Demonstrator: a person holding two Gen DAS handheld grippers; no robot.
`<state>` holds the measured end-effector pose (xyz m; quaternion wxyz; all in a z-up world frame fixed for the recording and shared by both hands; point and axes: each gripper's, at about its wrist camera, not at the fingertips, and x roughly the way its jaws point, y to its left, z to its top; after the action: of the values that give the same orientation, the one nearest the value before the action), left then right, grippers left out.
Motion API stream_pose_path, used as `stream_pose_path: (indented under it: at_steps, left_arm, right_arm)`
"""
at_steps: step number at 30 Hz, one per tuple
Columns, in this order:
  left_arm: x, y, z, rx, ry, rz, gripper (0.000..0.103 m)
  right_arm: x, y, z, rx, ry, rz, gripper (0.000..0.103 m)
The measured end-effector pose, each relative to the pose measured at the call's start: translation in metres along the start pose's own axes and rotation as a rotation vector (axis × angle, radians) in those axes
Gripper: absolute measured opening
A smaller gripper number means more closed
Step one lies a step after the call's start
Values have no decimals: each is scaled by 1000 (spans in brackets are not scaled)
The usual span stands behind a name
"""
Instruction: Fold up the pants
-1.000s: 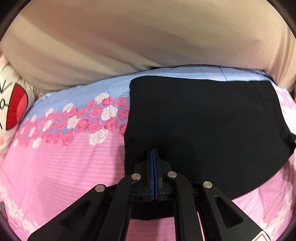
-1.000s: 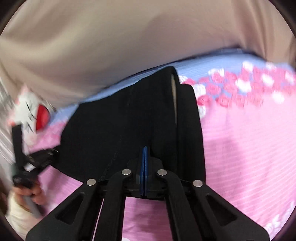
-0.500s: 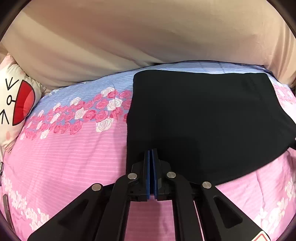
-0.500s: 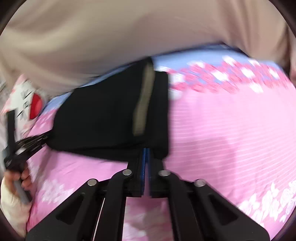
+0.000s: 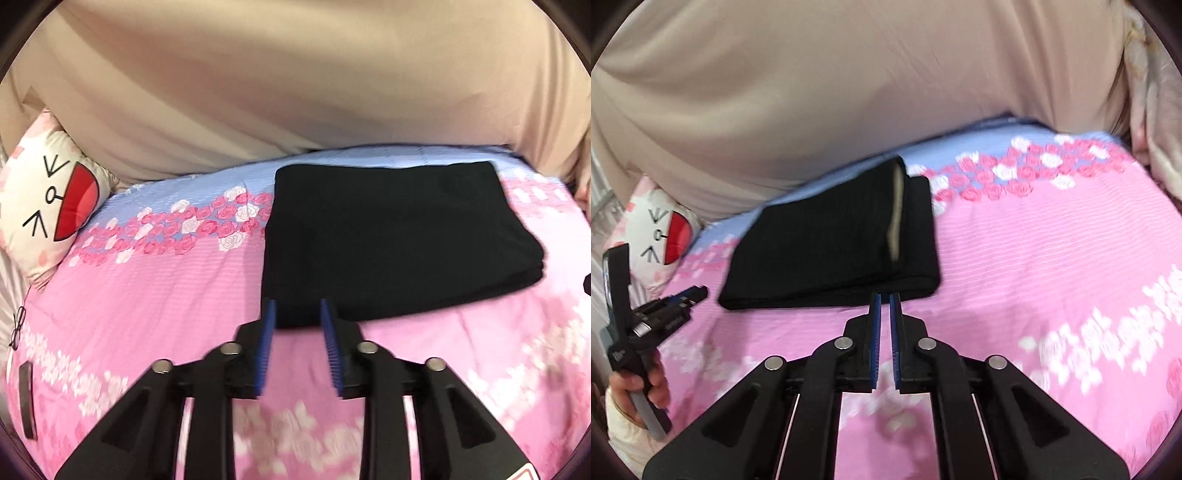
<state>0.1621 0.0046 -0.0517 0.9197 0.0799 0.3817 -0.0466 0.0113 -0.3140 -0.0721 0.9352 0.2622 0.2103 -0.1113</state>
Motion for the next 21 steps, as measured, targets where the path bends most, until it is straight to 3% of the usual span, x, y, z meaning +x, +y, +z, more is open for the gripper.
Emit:
stream_pose_path:
  at_steps: [4,10,12,13,16,19,21]
  left_arm:
    - [-35,-9,-14,-2,-30,-9,27]
    - [-54,-15,-28,-1,-33,-17,28]
    - [-58,-12,-31,-11,-33,-16,41]
    - [-59,-11,-32,-14,-35,-16,56]
    - [-56,-8,-33,-23,-39,4,58]
    - [-58,-7,-35,-30,-43,18,58]
    - [-67,-5,-38,-32,-57,9,60]
  right_arm:
    - [-22,24,-8,-20,-41,11,6]
    - [-27,46,-14,-49,-52,22,6]
    - [-21,49,-10,-57,-51,12,6]
    - [-13,49,-5,-60,-39,14,7]
    - [22,39,9,-55,-16,-22,7]
    - [78,11,15,-13,135,-173,14]
    - [63,8,9,40,99,-139,14]
